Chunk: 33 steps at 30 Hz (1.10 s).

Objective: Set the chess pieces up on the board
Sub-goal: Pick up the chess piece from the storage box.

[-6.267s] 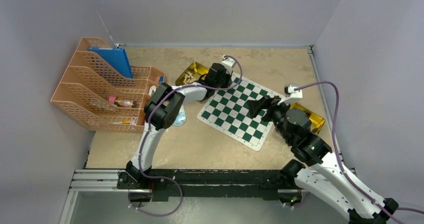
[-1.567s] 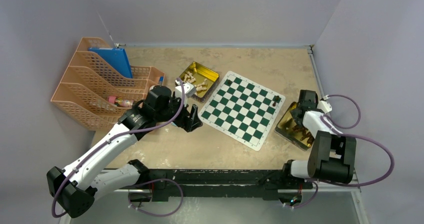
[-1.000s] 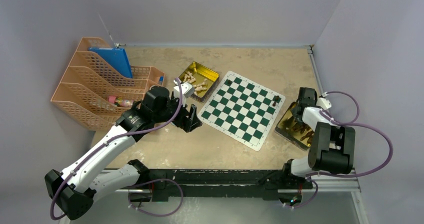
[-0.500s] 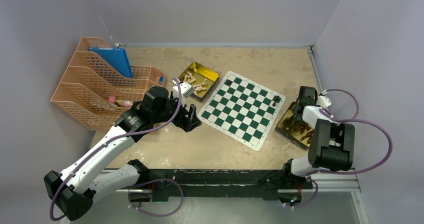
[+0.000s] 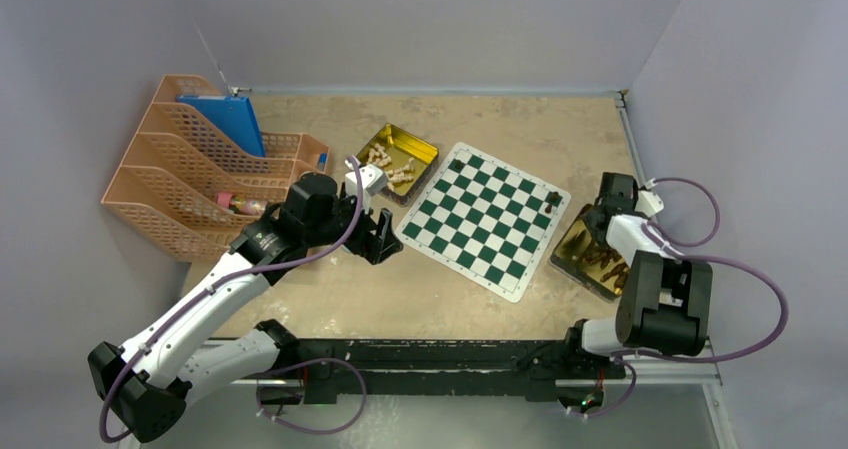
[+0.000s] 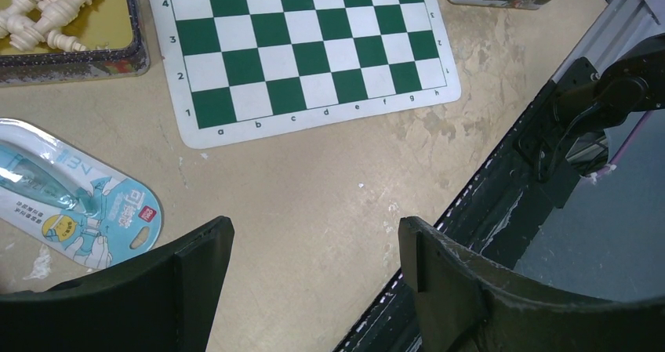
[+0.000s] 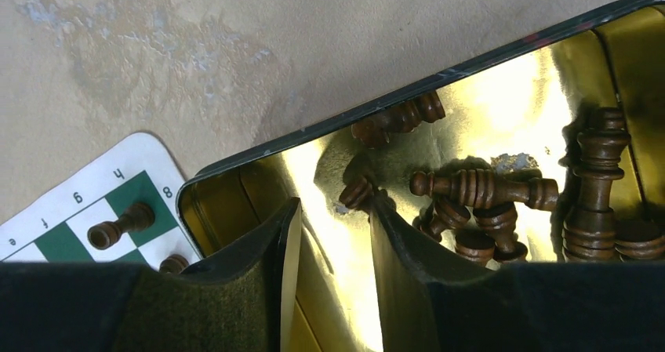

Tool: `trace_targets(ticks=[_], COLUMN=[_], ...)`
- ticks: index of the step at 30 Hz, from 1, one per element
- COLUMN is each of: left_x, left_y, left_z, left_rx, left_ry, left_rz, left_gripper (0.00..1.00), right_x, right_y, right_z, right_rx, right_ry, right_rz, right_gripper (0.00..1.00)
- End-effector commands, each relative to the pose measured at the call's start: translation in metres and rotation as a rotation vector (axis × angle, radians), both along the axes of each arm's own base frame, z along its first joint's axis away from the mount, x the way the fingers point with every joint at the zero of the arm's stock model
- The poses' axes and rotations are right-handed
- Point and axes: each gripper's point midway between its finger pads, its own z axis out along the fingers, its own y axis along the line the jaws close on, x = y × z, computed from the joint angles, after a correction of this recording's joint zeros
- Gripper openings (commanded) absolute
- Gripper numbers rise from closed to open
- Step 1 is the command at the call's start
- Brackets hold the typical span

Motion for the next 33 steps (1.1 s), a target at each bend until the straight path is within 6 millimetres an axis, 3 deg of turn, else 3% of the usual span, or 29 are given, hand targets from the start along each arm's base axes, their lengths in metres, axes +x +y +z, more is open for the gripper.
trace_targets(ticks=[1,18,33], left_x=[0.004,0.005,0.002], left_y=[-0.005,-0.004,-0.006], left_z=[0.023,0.023,0.022], left_rx=[-0.05,-0.049,-0.053], left_ry=[-0.056,-0.062,-0.053], left_rz=[-0.014,-0.009,-0.027], left_gripper=[0.77,0.77,0.77], right_x=[0.0,-0.003,0.01], right_y=[-0.009,-0.016,0.007], right_z=[0.018,0.014,0.0], right_rx=[-0.047,-0.083,-0.059], right_ry=[-0.01,0.021,0.058], right_rz=[-0.015,-0.021,0.095], right_gripper=[0.41,0.4,0.35])
